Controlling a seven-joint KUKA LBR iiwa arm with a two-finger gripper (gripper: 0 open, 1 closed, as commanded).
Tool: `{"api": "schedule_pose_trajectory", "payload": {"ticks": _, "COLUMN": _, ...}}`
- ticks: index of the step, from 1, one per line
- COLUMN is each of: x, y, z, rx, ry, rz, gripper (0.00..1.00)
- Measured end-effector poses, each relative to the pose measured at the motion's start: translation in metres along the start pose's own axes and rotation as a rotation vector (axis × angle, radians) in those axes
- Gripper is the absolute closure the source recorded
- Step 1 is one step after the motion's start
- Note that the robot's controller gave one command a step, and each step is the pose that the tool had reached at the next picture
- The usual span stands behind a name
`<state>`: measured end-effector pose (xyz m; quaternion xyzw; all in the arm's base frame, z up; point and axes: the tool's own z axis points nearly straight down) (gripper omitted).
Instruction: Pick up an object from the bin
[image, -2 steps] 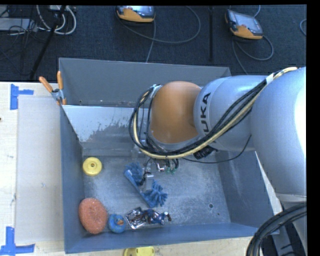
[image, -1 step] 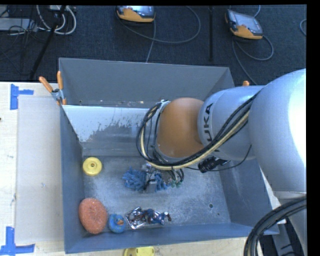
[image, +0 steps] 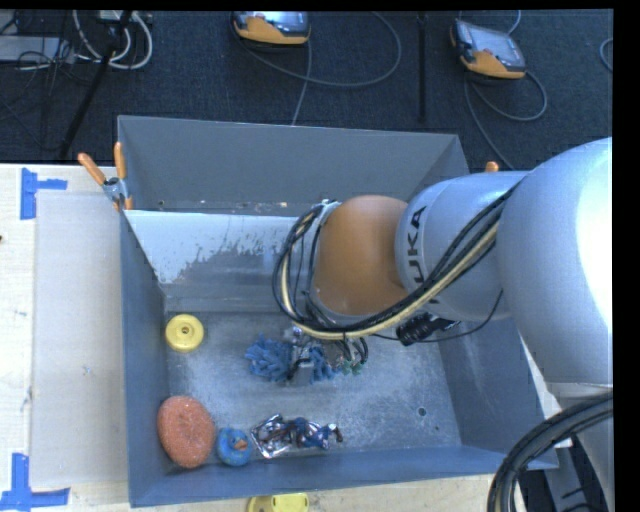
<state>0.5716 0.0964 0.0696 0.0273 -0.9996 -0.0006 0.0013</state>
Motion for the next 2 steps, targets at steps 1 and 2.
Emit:
{"api": "schedule_pose_trajectory", "payload": {"ticks": 1, "x": -0.034, "y": -0.007, "z": -0.031, "rx": 0.001, "ry": -0.002, "rz": -0.044, "gripper": 1.00}}
{"api": "schedule_pose_trajectory", "payload": {"ticks": 2, "x": -0.037, "y": -0.006, "z": -0.167, "rx": 0.001, "ry": -0.004, "rz": -0.013, "gripper": 1.00}}
